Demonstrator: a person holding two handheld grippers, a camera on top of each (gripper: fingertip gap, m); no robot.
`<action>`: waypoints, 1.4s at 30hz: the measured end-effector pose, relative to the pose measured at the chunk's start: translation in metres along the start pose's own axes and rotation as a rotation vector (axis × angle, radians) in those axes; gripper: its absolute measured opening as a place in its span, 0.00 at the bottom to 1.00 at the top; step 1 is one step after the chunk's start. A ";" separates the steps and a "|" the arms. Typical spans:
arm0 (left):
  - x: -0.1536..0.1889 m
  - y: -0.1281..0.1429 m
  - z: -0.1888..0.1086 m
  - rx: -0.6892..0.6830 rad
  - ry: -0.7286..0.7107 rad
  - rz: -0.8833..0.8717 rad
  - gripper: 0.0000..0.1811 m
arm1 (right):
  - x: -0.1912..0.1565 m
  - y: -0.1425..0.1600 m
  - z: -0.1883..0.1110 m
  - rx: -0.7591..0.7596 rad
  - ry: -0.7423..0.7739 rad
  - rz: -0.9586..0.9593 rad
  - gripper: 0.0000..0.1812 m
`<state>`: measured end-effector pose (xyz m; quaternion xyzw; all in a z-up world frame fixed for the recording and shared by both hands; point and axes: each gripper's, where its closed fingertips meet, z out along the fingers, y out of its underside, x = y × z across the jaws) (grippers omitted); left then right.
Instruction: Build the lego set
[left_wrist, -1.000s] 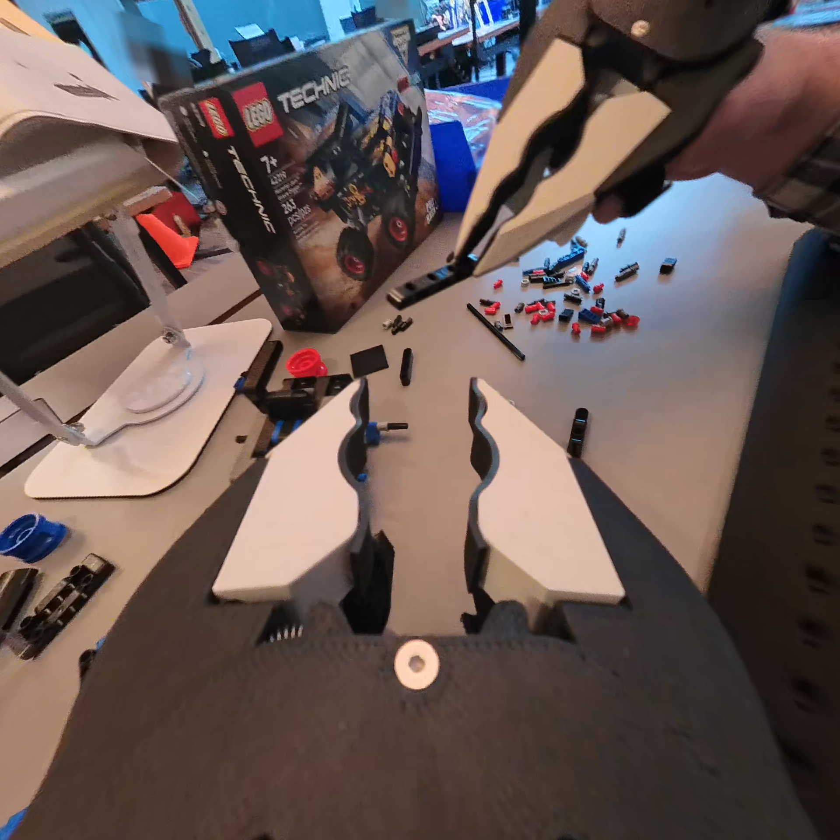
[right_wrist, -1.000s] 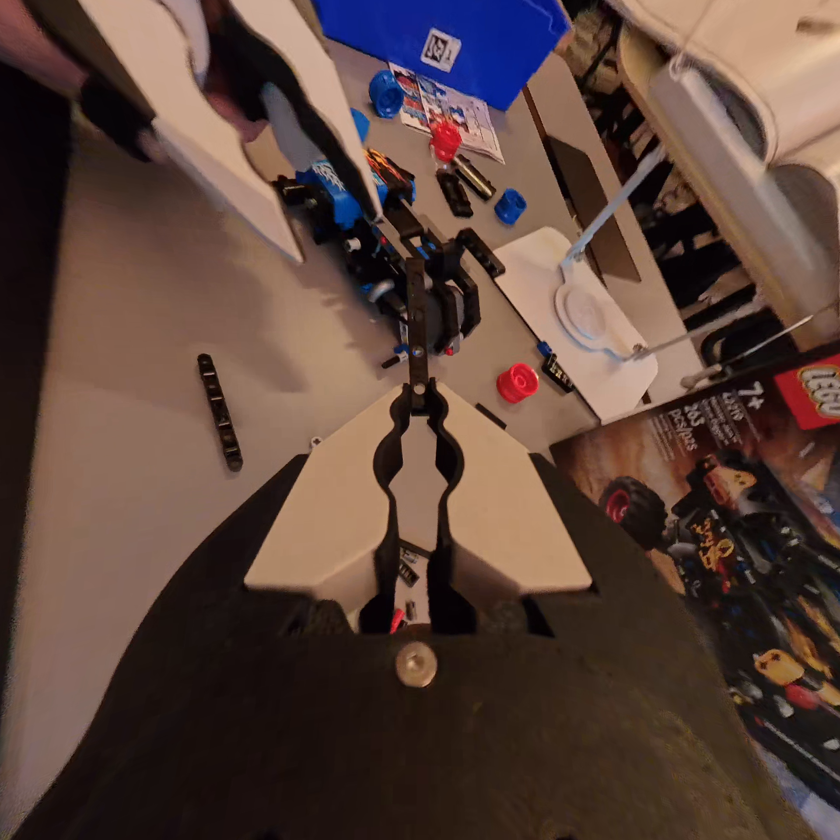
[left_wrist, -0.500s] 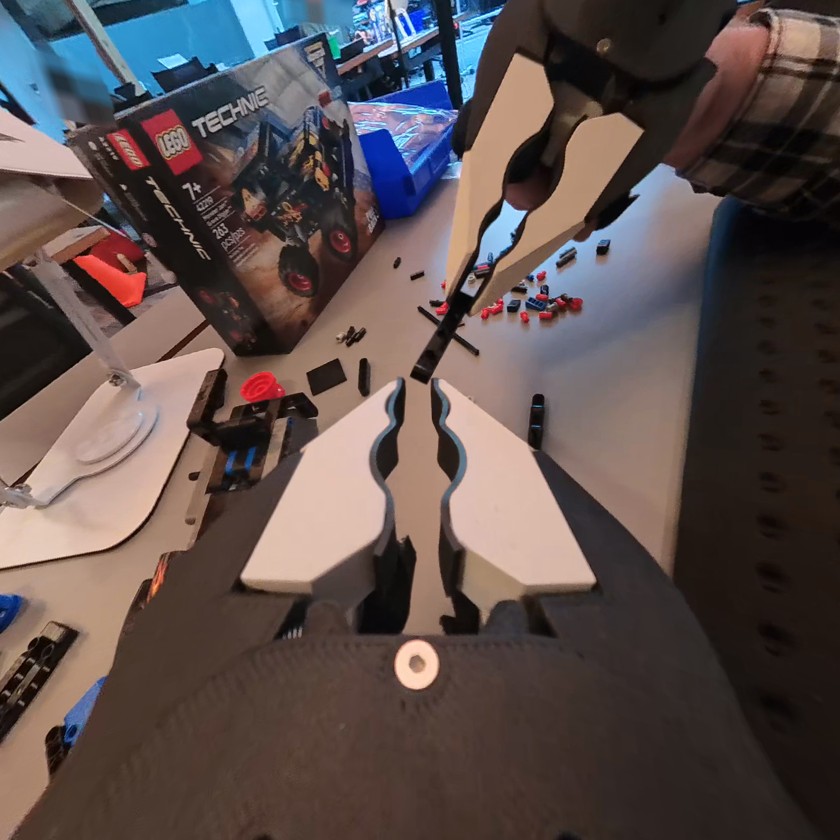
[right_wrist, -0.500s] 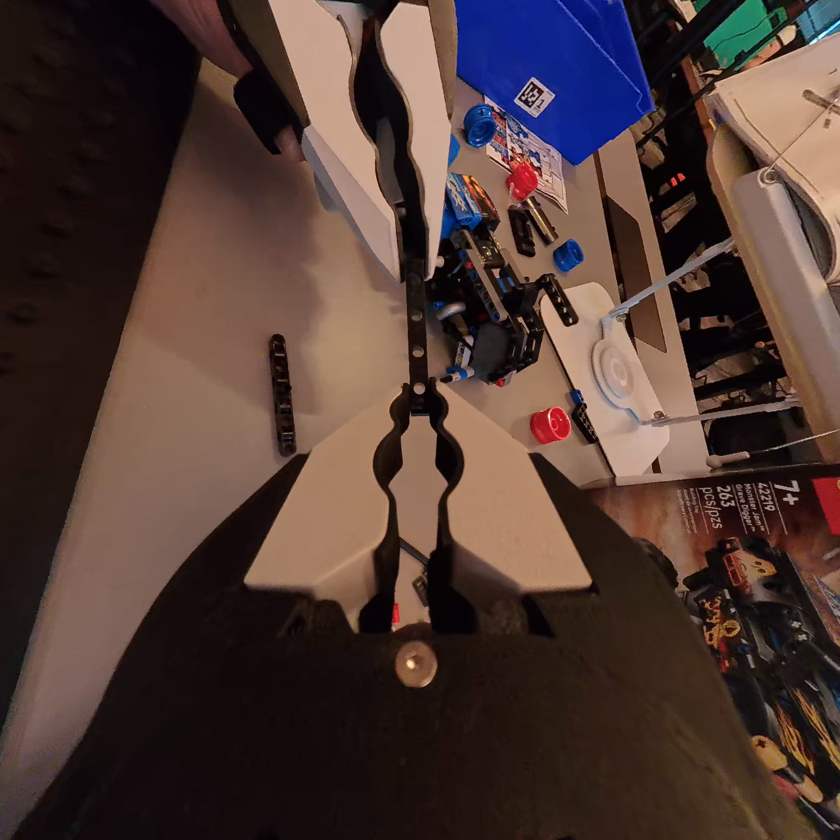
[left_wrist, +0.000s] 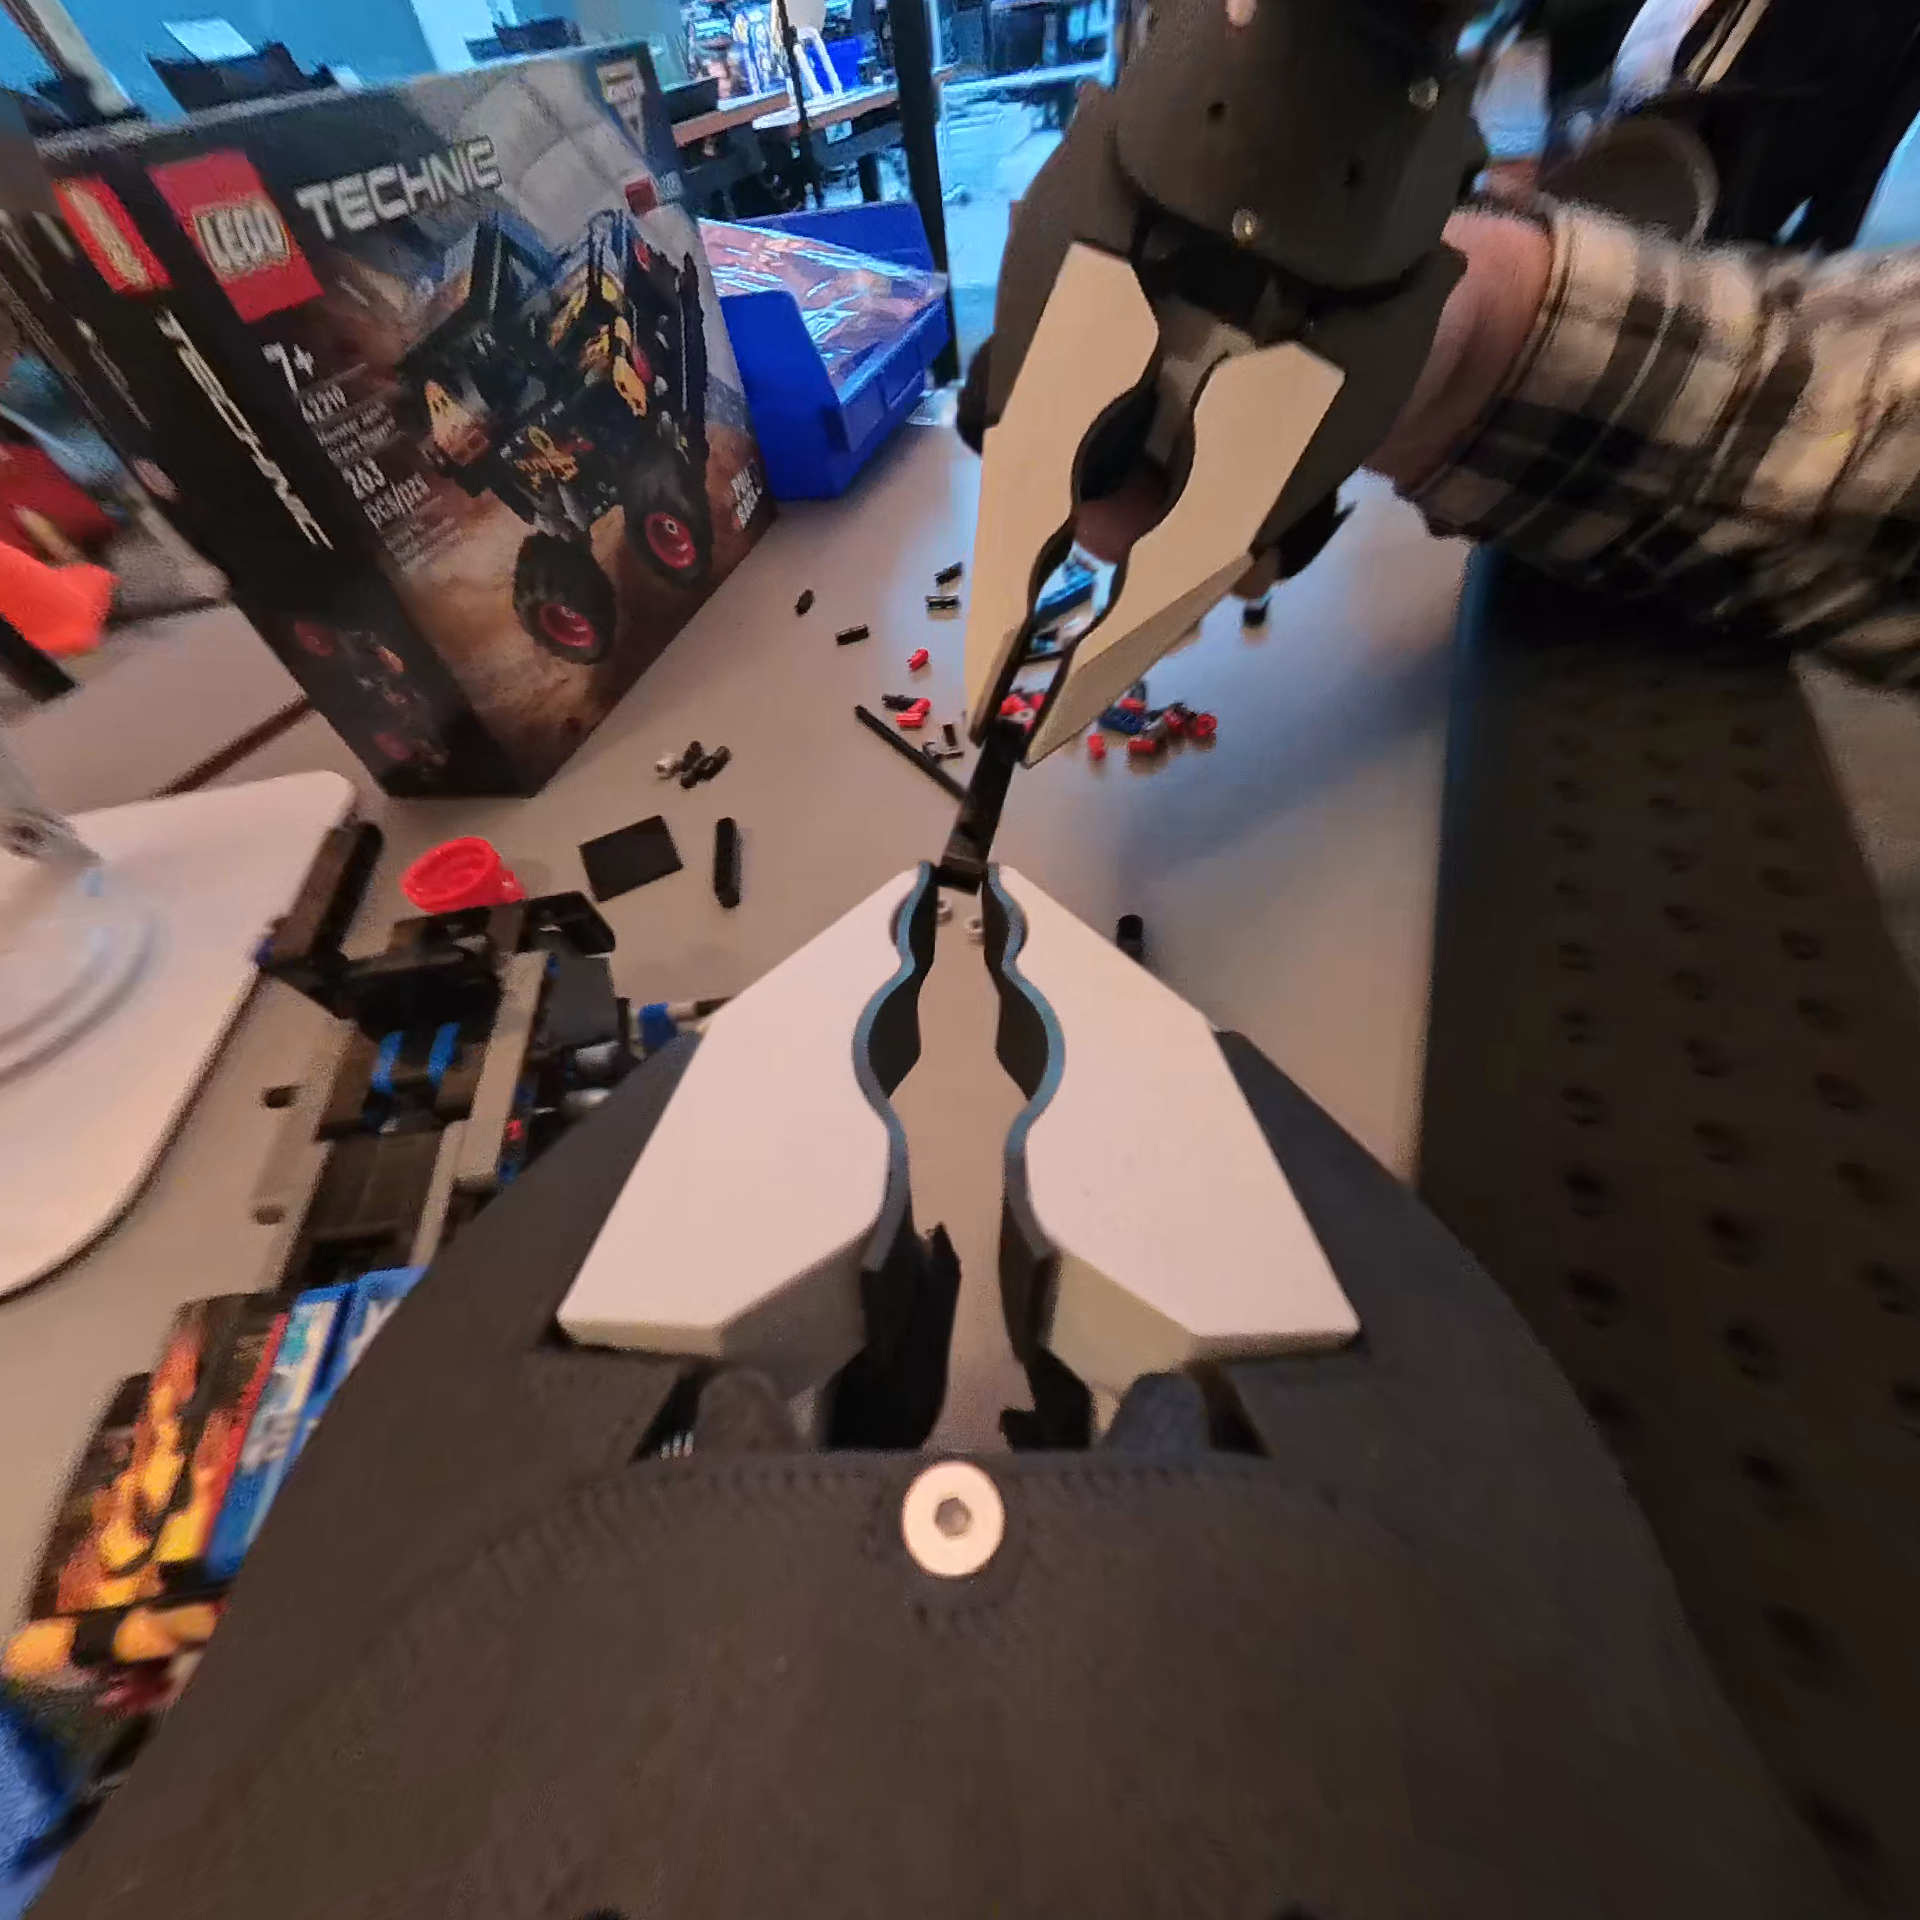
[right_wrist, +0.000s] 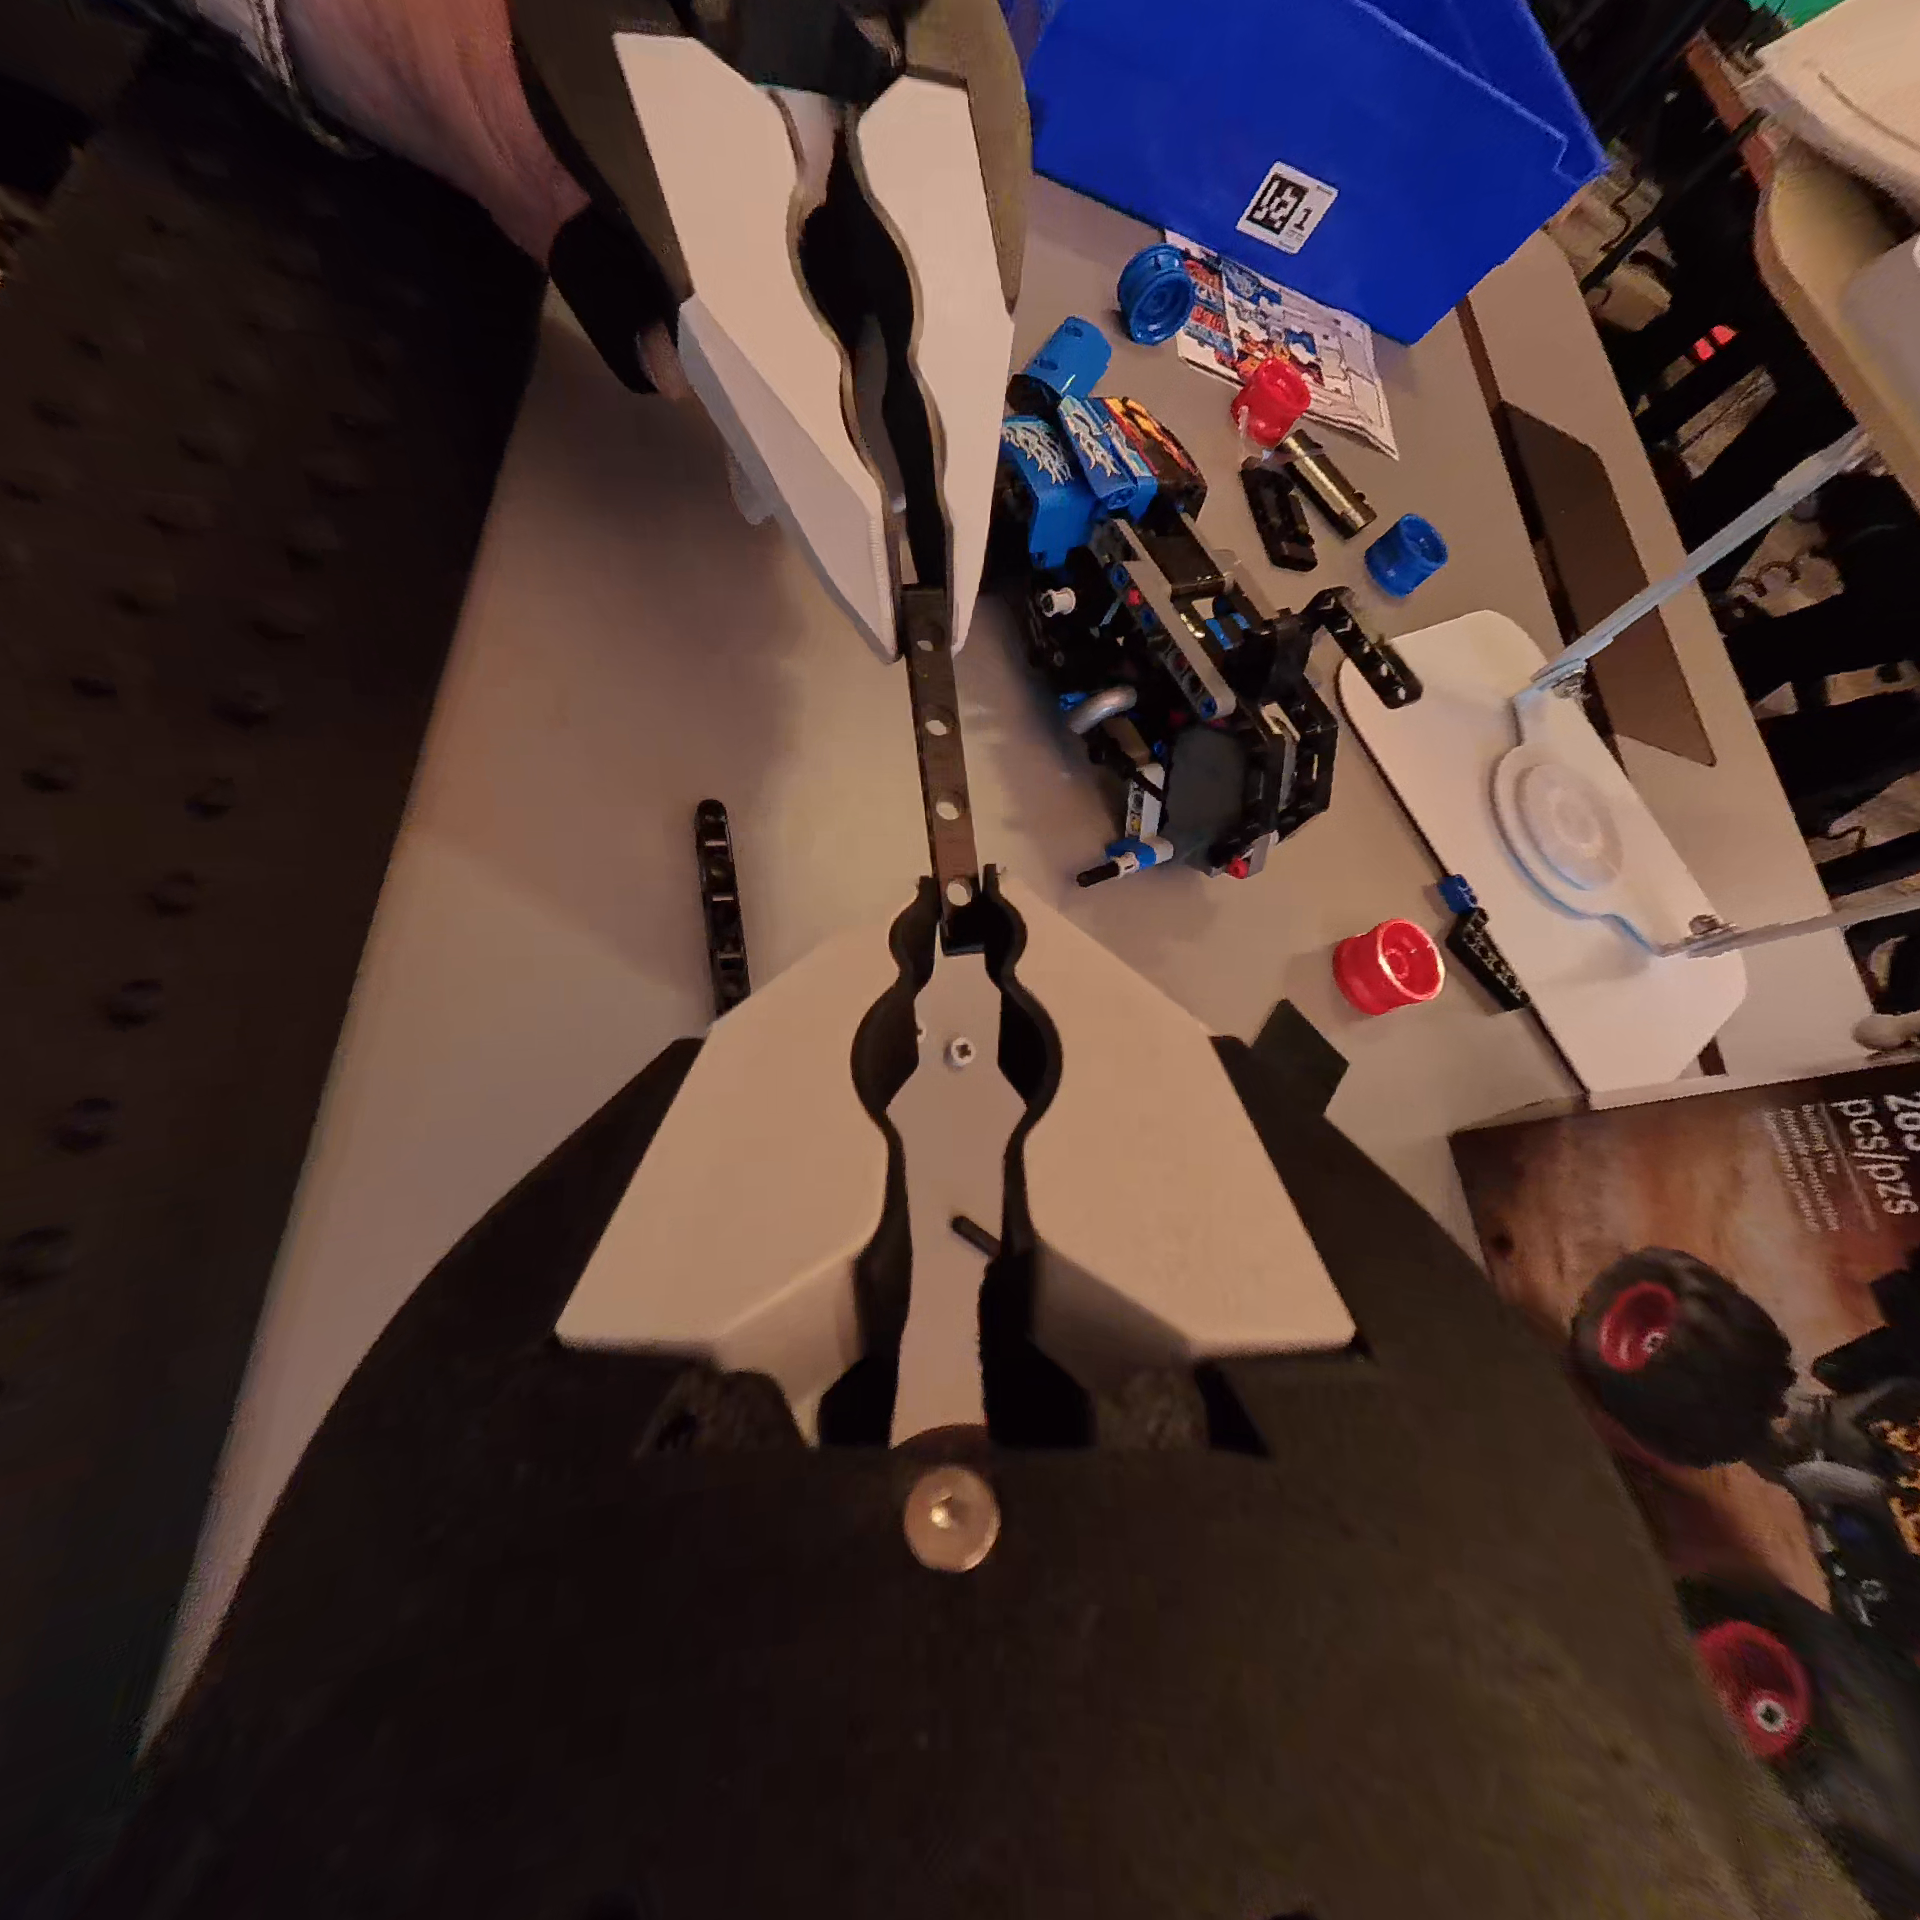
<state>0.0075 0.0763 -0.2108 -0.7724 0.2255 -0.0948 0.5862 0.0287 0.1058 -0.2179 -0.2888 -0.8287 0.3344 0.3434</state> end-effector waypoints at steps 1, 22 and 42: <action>0.000 -0.002 -0.001 0.016 0.028 -0.062 0.04 | 0.001 -0.002 0.000 0.004 0.016 -0.015 0.04; 0.010 -0.002 0.008 -0.028 0.032 0.056 0.07 | -0.011 -0.002 0.004 -0.077 0.031 -0.047 0.04; 0.039 0.044 0.017 -0.253 0.172 0.126 0.17 | -0.050 0.029 0.019 -0.191 -0.188 0.021 0.03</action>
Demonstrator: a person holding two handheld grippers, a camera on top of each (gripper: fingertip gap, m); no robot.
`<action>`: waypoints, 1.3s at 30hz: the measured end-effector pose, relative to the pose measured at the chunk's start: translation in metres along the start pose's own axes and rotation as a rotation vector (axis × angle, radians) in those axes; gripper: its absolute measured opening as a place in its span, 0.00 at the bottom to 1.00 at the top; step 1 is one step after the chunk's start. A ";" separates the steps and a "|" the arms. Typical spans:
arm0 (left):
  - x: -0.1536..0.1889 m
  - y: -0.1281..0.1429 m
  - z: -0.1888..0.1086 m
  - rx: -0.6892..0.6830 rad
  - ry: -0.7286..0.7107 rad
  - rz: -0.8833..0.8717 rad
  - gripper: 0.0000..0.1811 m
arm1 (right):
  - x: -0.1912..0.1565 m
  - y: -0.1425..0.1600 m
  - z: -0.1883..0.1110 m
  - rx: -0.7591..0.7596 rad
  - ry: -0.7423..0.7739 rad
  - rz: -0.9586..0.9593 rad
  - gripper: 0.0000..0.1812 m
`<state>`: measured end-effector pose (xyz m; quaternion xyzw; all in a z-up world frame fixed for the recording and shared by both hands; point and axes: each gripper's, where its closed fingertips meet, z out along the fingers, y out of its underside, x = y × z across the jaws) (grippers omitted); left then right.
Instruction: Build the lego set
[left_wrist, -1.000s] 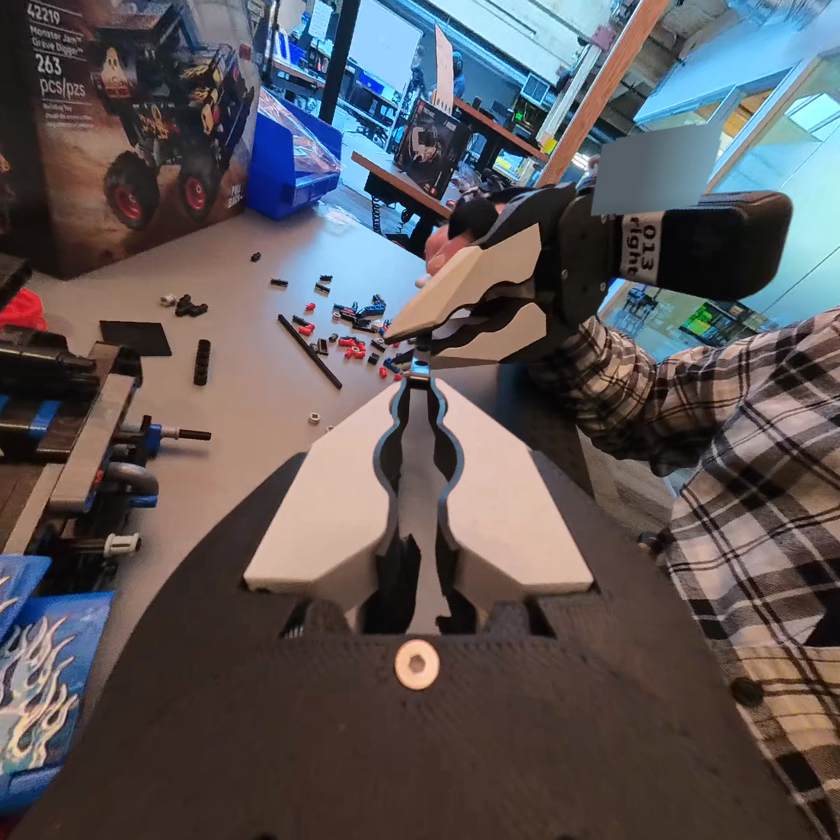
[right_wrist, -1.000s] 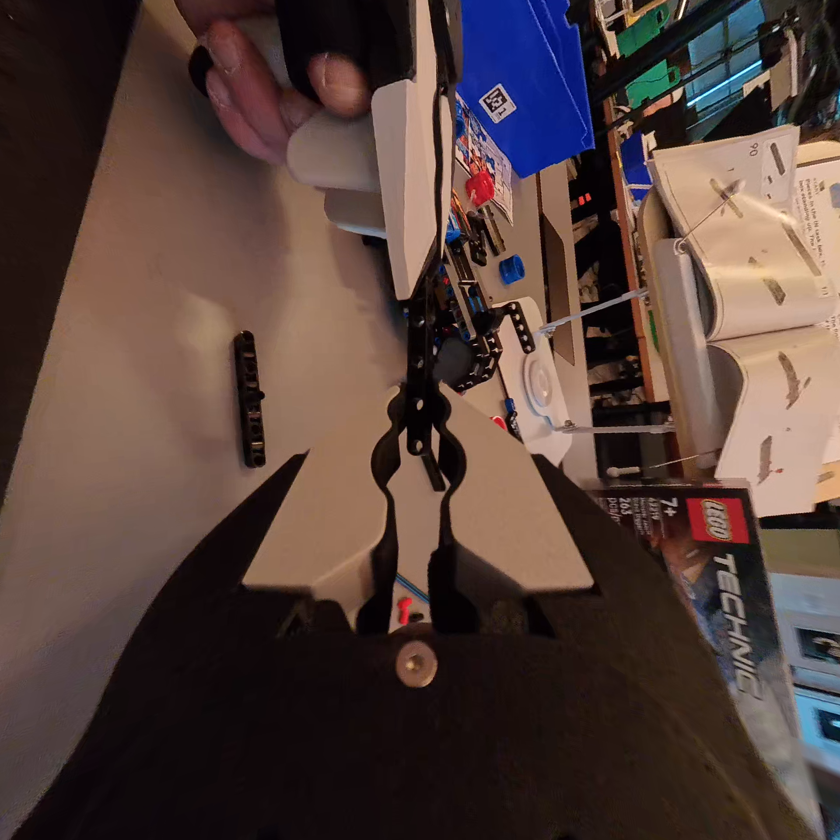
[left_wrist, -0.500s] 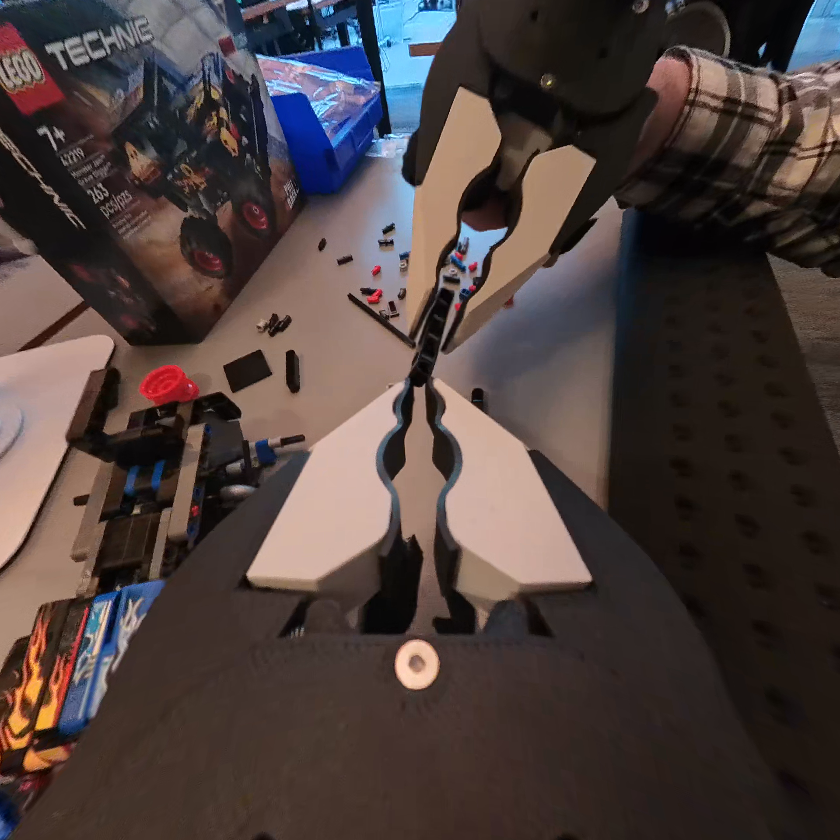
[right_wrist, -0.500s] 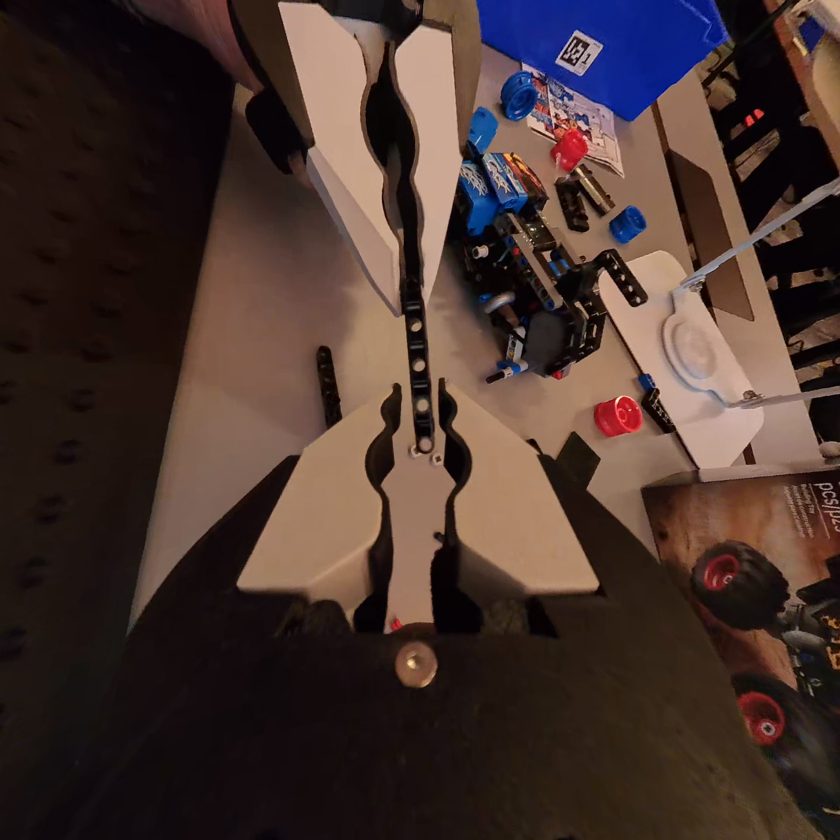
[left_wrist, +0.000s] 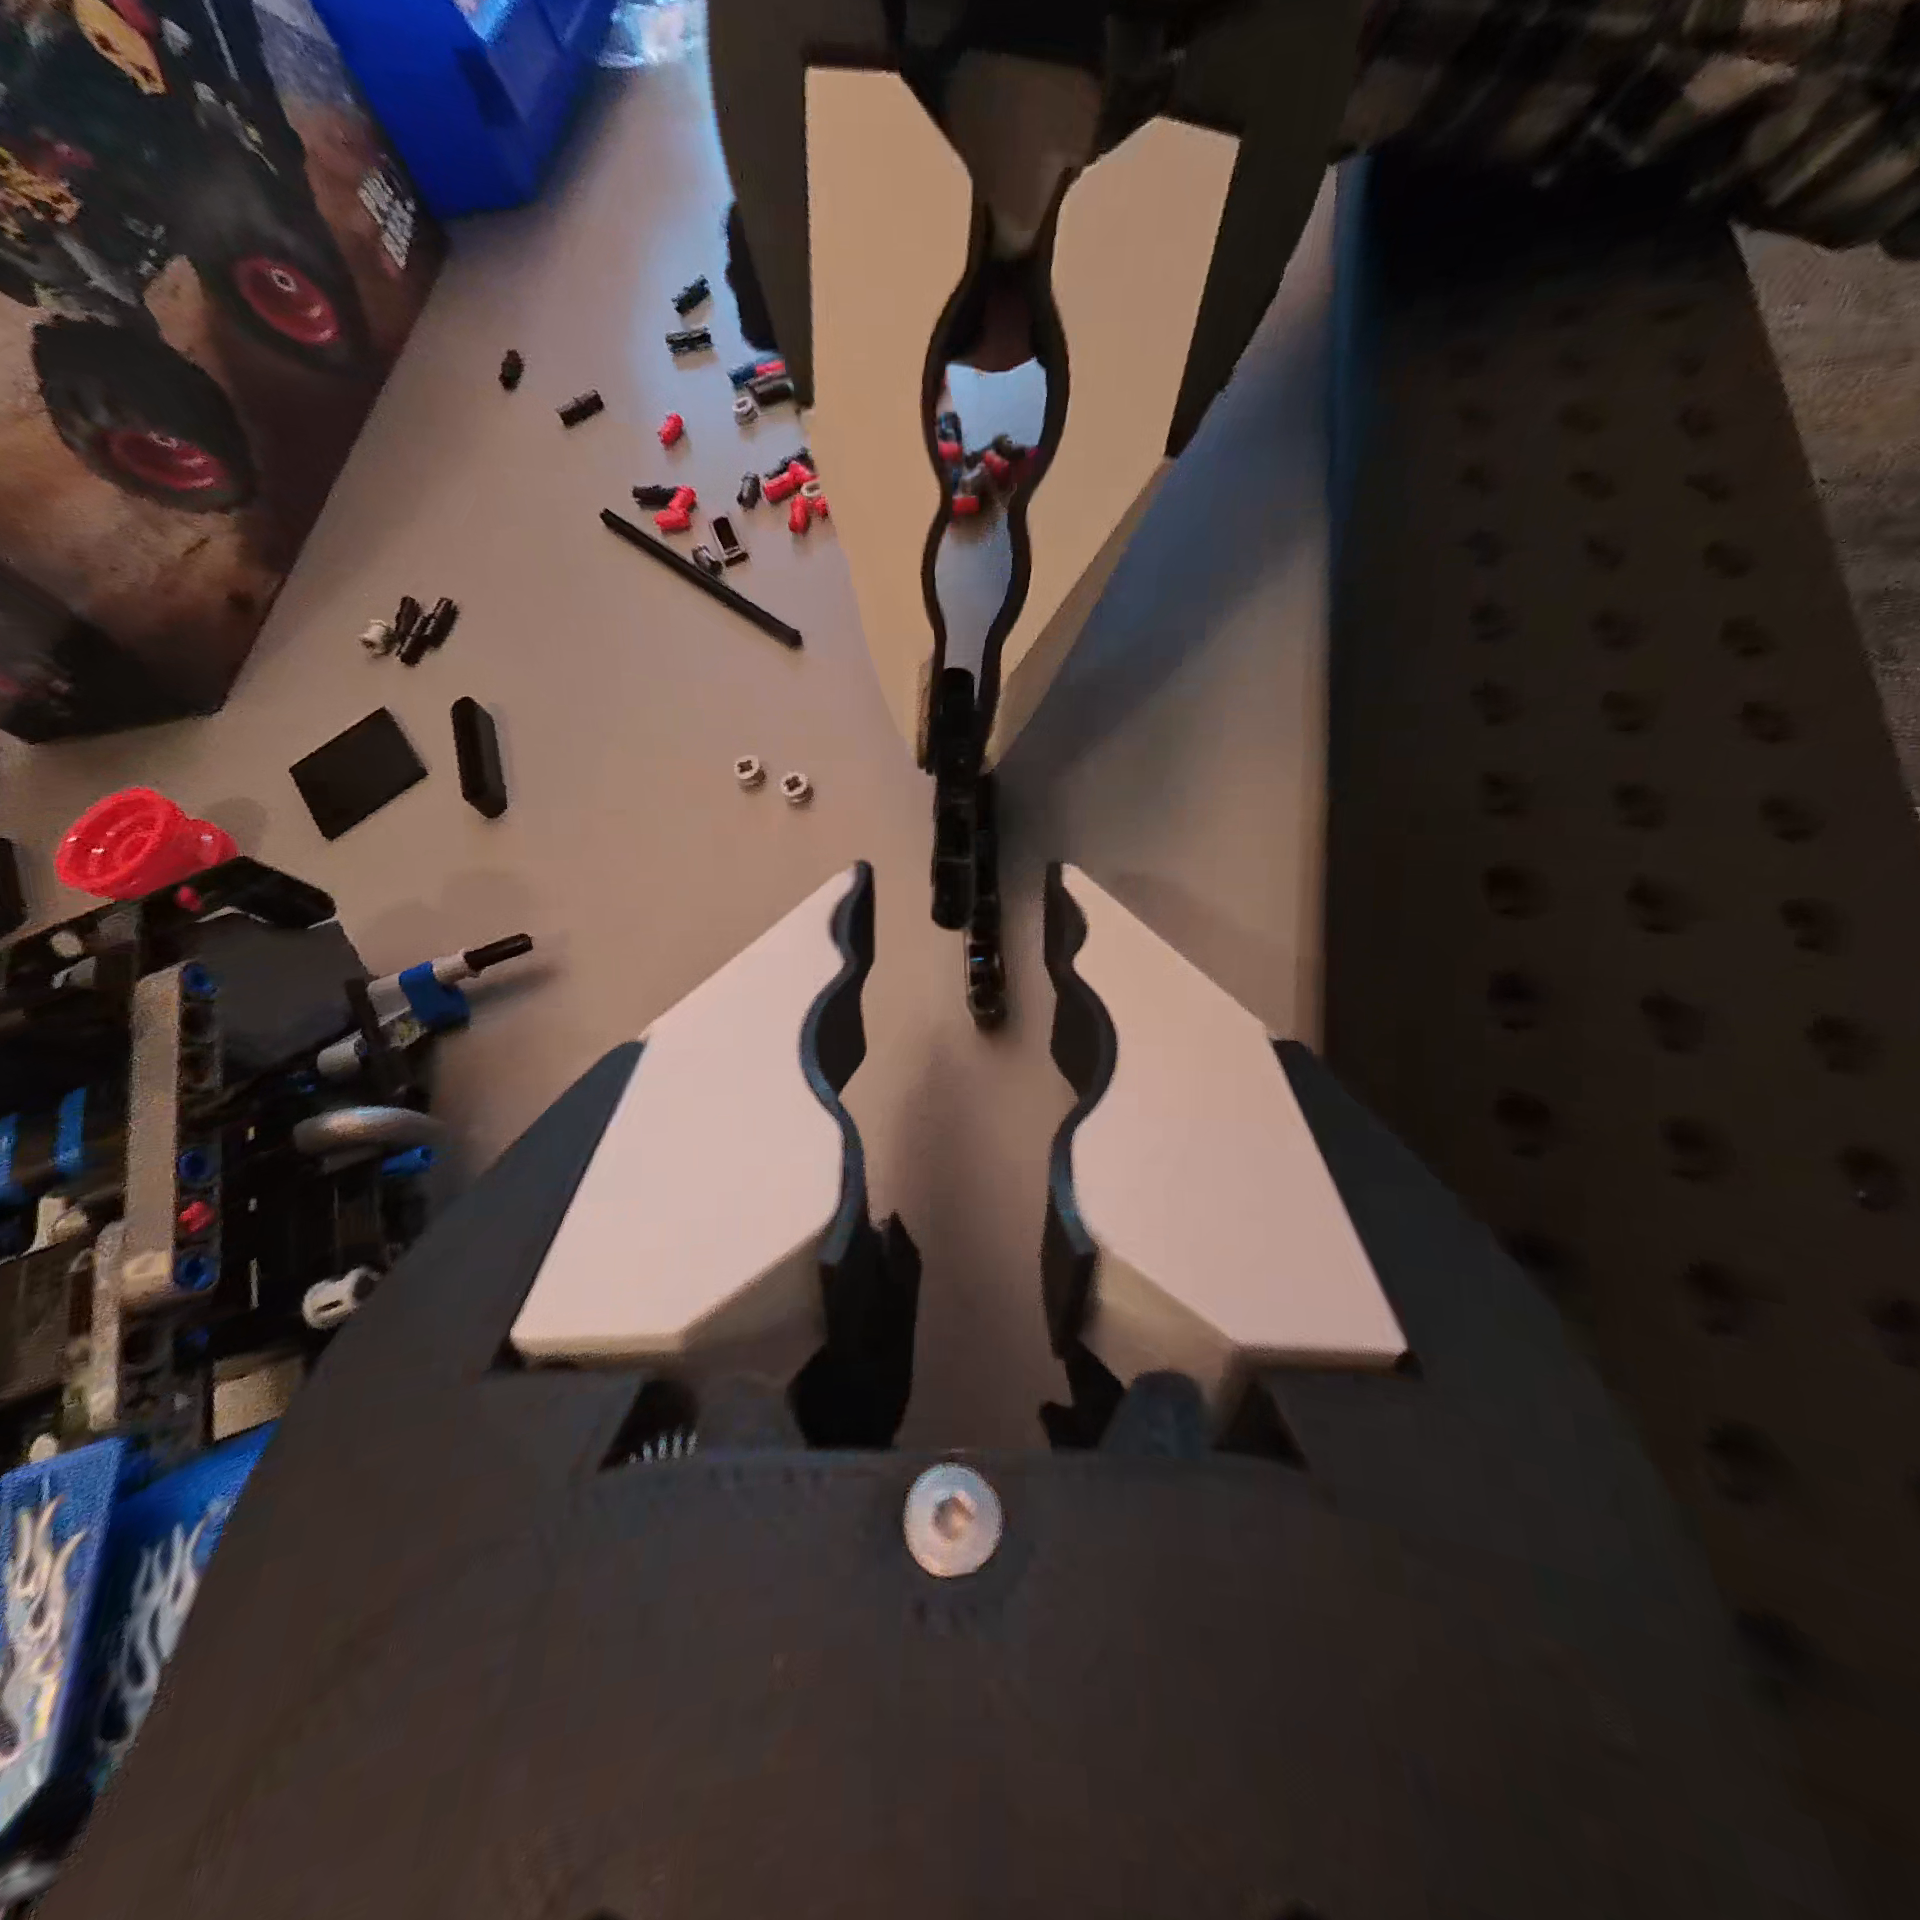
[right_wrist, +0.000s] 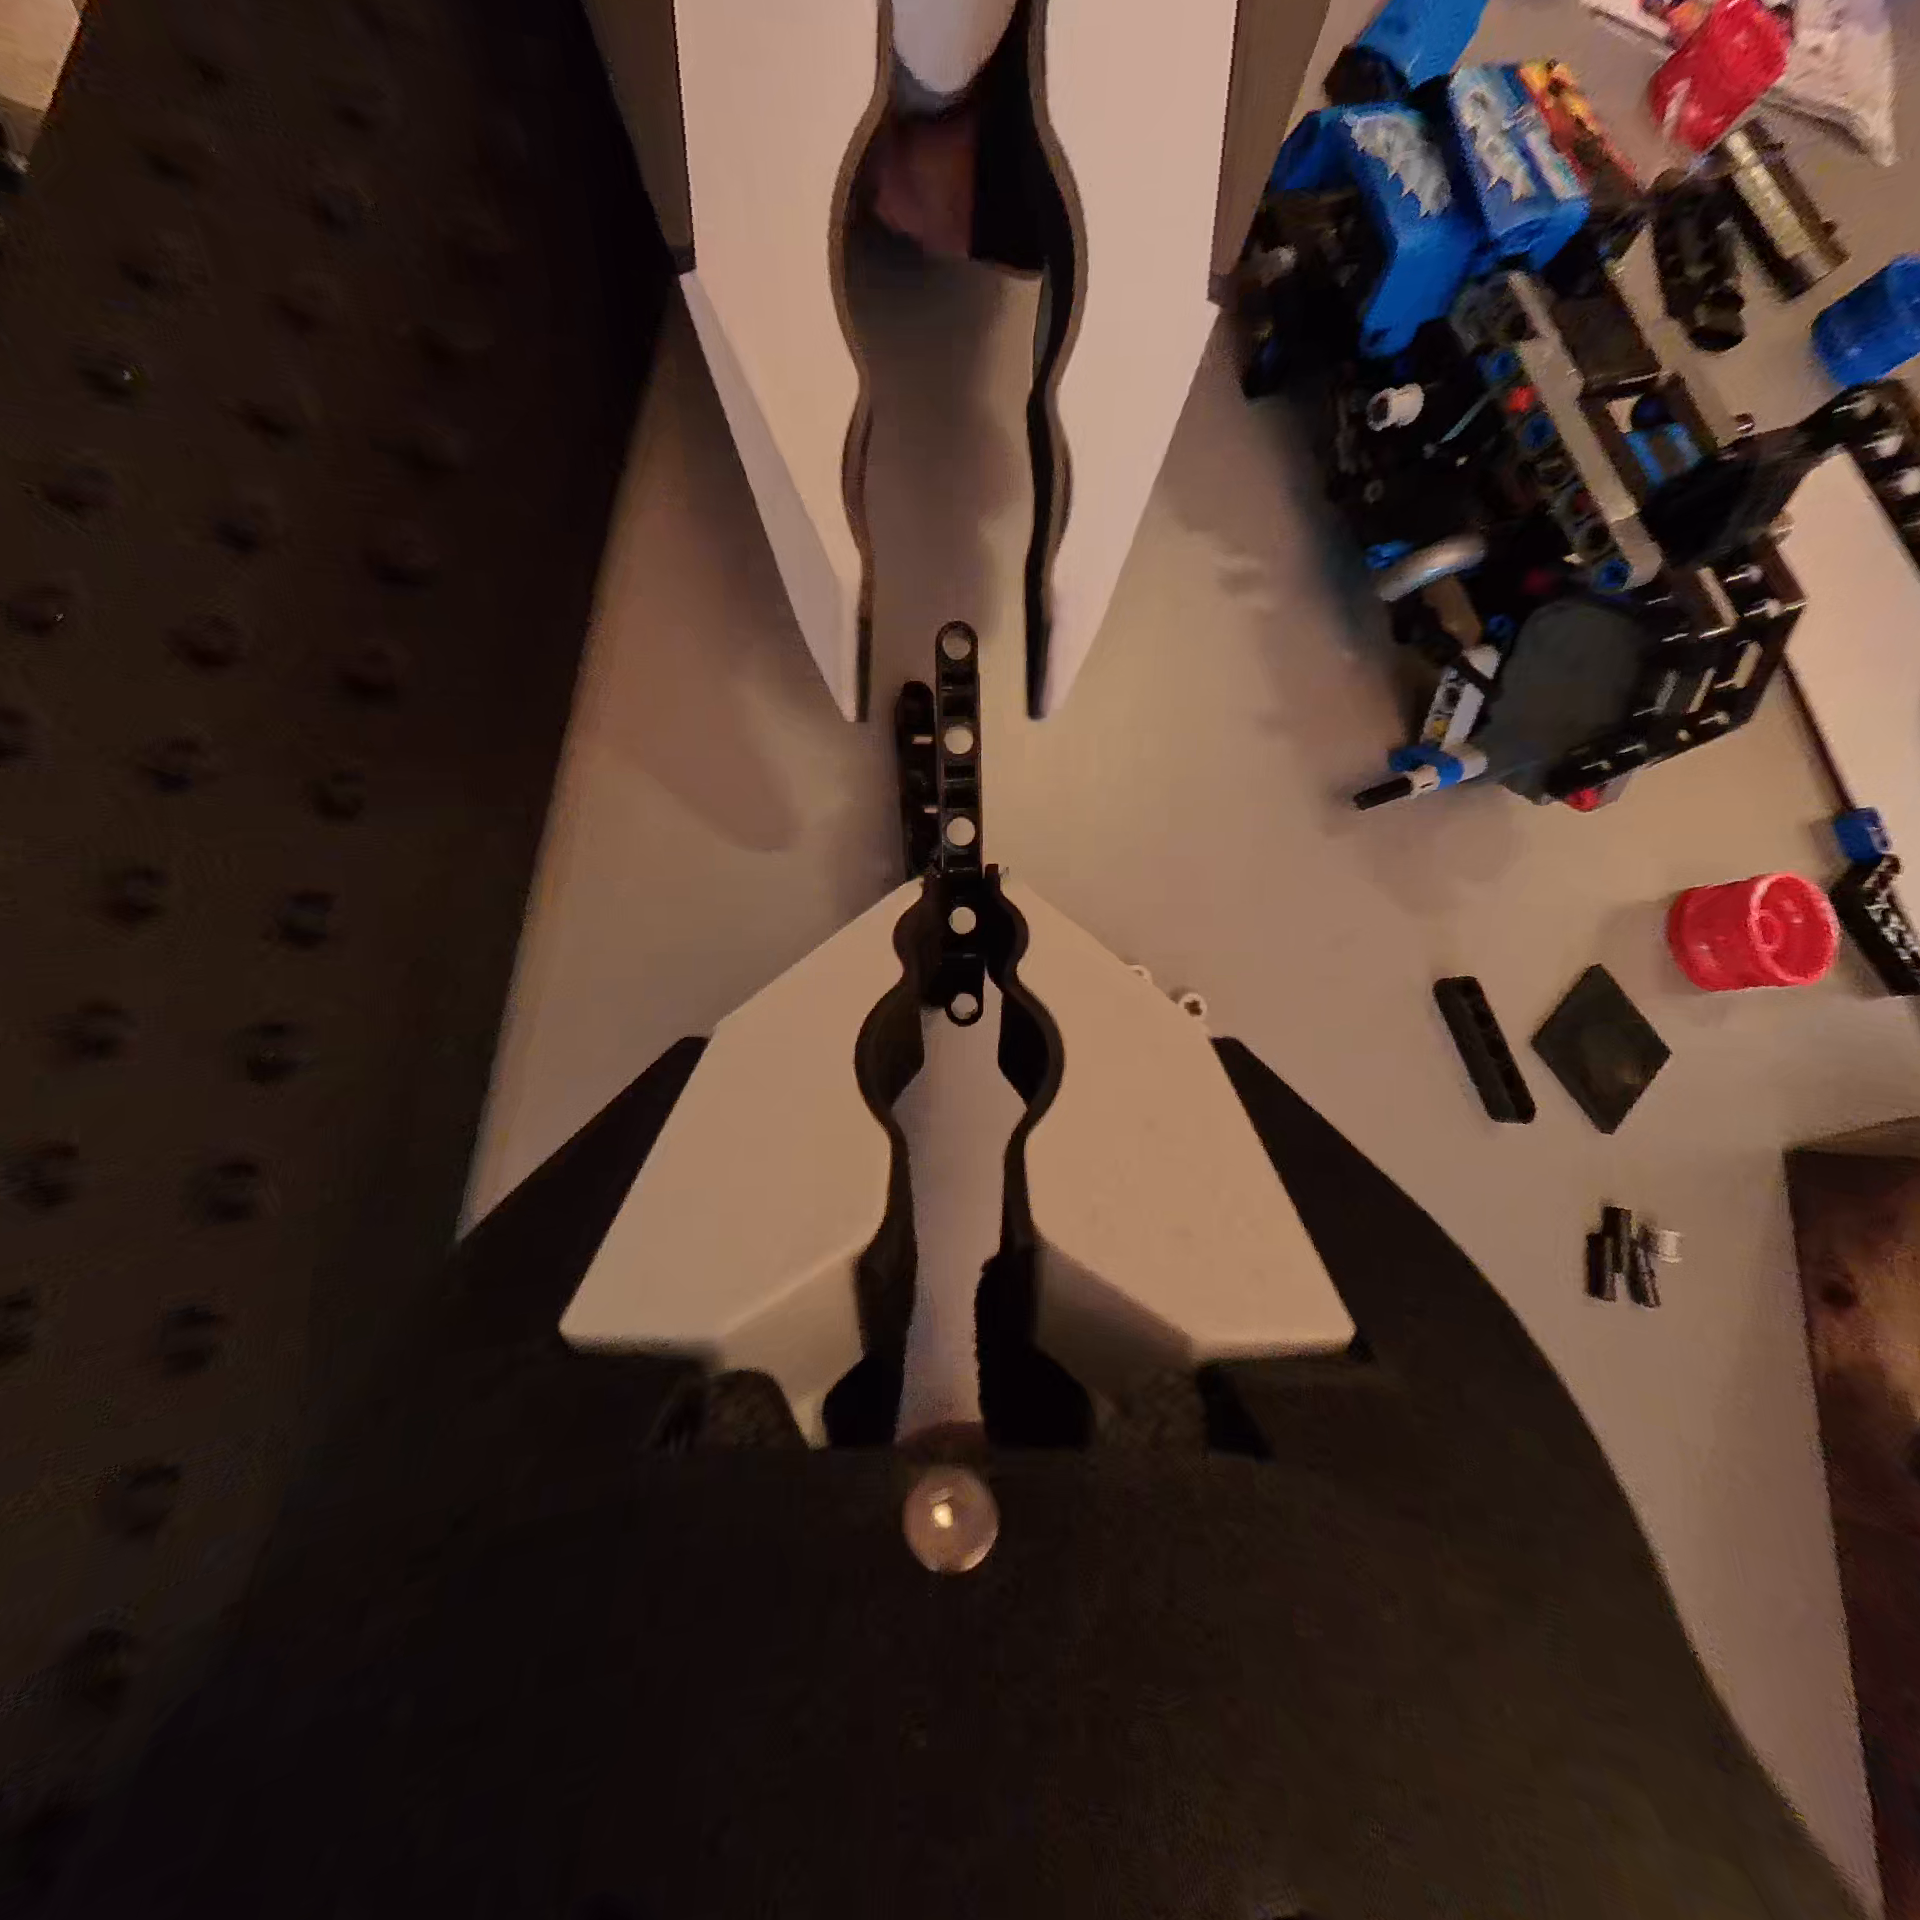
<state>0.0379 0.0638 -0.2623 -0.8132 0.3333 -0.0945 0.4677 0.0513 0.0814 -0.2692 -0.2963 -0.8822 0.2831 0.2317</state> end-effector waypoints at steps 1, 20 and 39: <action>0.002 0.000 0.001 -0.003 0.010 0.003 0.12 | -0.001 0.002 0.002 -0.013 -0.009 0.003 0.03; 0.004 0.015 0.006 -0.075 0.043 -0.039 0.03 | -0.005 0.003 0.009 -0.029 -0.069 0.051 0.03; 0.003 0.018 0.009 -0.112 0.054 -0.061 0.03 | -0.004 0.003 0.011 -0.026 -0.142 0.131 0.03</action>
